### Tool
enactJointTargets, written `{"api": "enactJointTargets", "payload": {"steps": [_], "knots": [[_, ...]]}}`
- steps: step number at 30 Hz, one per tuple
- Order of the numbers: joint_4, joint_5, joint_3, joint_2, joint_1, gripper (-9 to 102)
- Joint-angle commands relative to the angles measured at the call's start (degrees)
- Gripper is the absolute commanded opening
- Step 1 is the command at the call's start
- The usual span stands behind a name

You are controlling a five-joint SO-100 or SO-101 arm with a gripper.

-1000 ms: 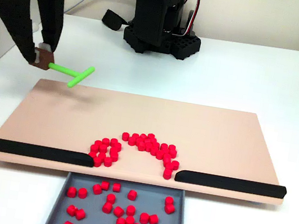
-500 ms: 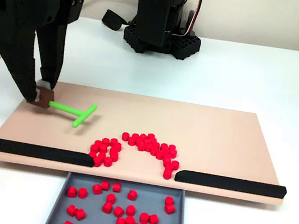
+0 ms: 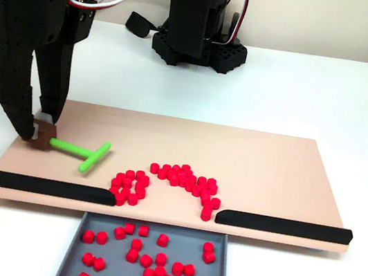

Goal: Push granules from right to the grey container

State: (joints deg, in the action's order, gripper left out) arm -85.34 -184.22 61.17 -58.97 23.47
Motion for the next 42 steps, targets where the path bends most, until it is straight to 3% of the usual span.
{"api": "enactJointTargets", "payload": {"steps": [1, 42], "knots": [[-0.35, -10.55, -2.72, 0.00, -0.18, 0], [0.09, -4.13, -6.86, 4.31, -3.96, 0]]}}
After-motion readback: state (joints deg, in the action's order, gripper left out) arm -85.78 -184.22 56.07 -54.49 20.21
